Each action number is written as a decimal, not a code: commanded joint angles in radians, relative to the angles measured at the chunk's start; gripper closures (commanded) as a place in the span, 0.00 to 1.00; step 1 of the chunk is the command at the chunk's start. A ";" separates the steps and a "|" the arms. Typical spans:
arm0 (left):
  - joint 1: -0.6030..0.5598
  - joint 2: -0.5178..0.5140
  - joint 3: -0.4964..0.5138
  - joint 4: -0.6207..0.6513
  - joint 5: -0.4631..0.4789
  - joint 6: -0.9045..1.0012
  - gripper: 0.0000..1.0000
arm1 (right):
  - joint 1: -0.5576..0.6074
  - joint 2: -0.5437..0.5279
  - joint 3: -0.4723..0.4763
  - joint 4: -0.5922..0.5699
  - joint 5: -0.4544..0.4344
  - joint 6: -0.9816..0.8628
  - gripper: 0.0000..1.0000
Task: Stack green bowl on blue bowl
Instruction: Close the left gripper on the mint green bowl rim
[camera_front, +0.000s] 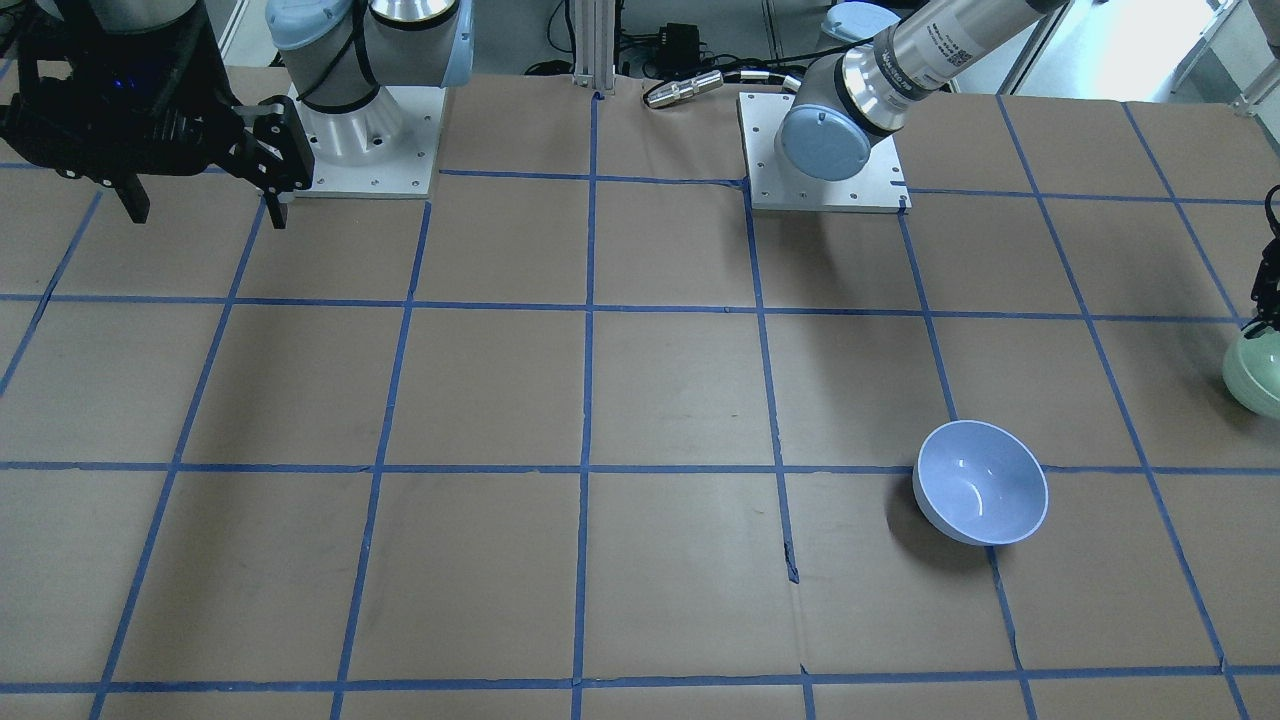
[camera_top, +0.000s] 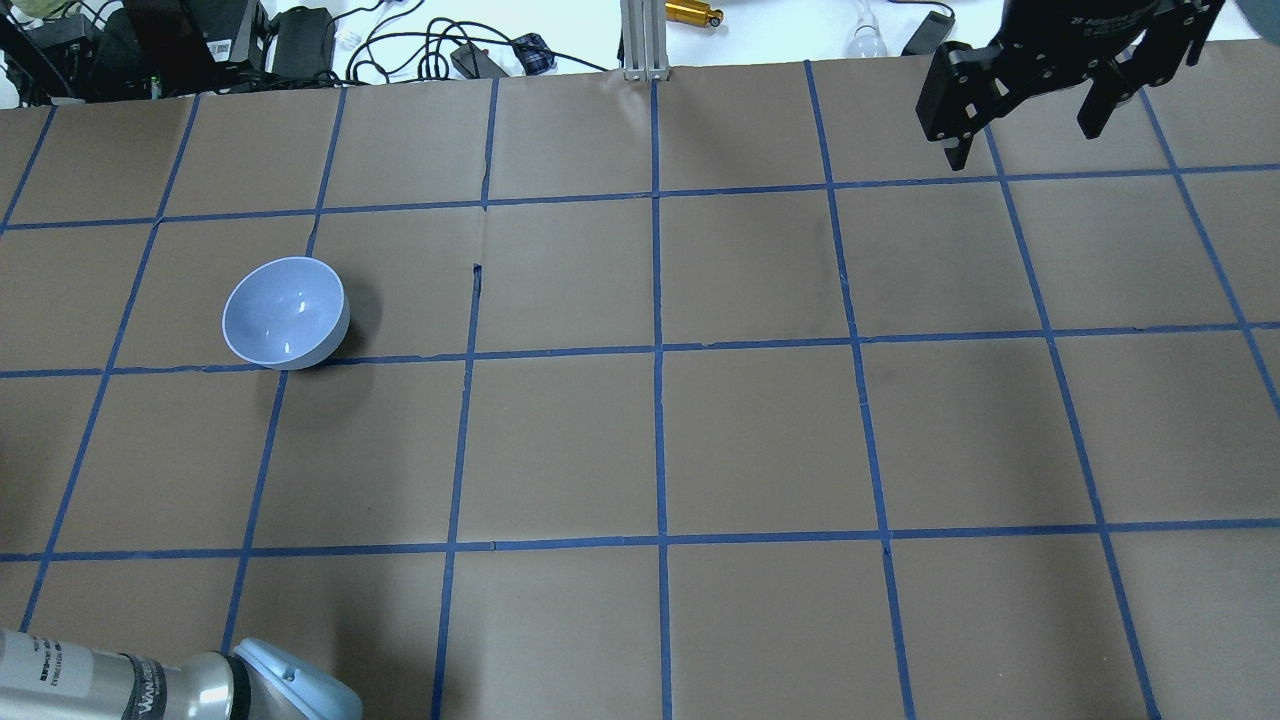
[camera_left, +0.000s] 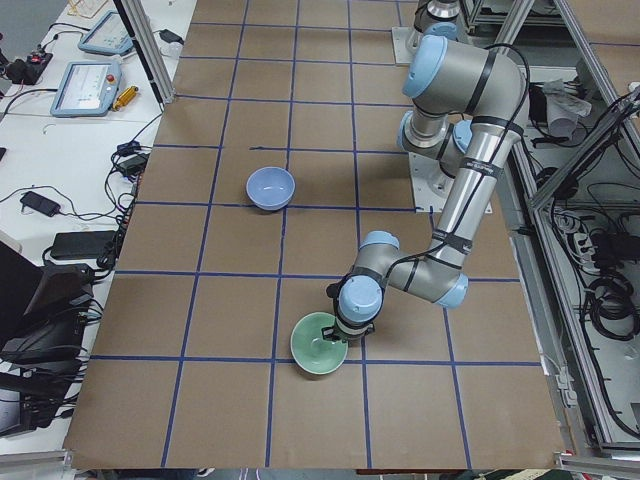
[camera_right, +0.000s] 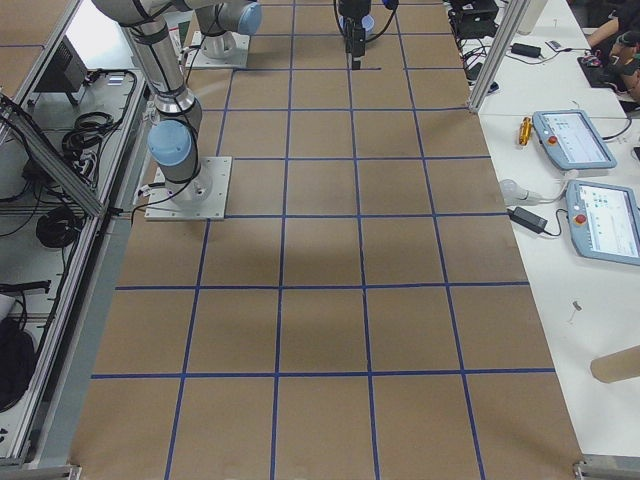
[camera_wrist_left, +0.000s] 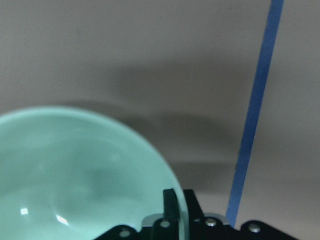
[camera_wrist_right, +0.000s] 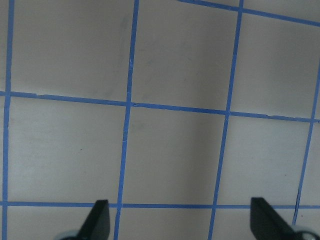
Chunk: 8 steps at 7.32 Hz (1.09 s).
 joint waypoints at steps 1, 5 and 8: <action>-0.001 0.012 0.000 -0.003 0.000 0.000 0.95 | -0.001 0.000 0.000 0.000 0.000 0.000 0.00; -0.006 0.032 0.000 -0.009 0.002 0.005 1.00 | 0.000 0.000 0.000 0.000 0.000 0.000 0.00; -0.035 0.072 0.001 -0.032 0.002 0.006 1.00 | 0.000 0.000 0.000 0.000 0.000 0.000 0.00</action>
